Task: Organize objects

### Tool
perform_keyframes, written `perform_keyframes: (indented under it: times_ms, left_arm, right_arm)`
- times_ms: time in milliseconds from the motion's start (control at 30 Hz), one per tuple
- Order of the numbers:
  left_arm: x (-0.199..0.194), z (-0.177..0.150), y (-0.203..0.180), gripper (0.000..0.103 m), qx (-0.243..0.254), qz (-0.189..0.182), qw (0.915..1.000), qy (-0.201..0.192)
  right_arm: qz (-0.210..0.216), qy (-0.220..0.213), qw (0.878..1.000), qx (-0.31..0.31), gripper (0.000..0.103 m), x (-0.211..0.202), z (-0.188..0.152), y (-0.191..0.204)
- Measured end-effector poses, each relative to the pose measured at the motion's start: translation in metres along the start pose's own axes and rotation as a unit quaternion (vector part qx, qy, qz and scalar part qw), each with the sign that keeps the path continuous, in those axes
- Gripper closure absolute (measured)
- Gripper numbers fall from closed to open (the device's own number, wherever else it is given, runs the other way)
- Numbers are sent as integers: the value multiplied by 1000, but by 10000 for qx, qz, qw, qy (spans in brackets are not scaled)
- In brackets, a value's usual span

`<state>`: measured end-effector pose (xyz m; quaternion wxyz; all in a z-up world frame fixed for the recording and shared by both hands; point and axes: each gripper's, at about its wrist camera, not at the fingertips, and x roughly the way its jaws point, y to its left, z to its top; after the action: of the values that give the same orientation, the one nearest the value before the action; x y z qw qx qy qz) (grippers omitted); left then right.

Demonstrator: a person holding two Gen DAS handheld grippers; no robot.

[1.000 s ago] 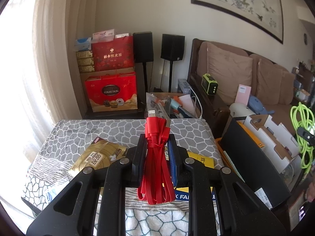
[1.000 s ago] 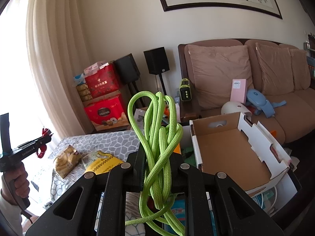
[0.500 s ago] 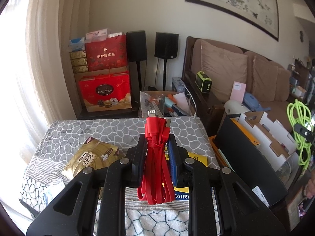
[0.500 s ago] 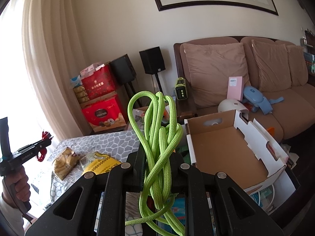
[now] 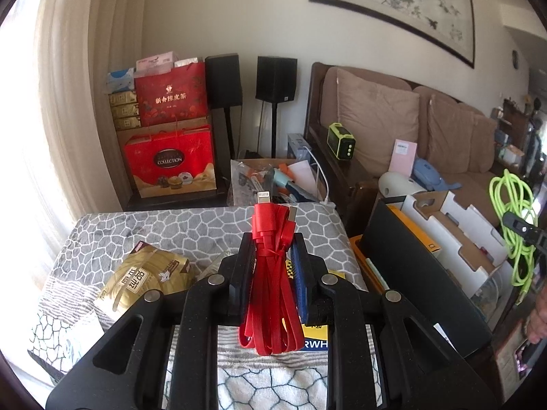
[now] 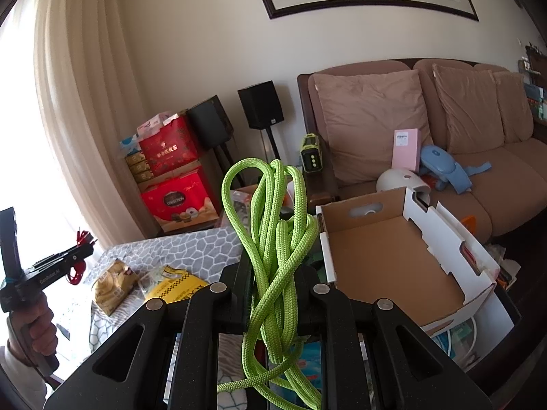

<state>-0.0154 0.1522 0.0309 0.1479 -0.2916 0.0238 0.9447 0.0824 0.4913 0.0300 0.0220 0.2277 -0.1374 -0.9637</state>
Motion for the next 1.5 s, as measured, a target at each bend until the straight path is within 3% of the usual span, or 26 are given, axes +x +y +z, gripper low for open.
perform_keyframes:
  times_ms: [1500]
  left_arm:
    - [-1,7,-25,84,149,-280,9995,-40]
  right_arm:
    - [-240,-68,9996,156,87,-11,6,-20]
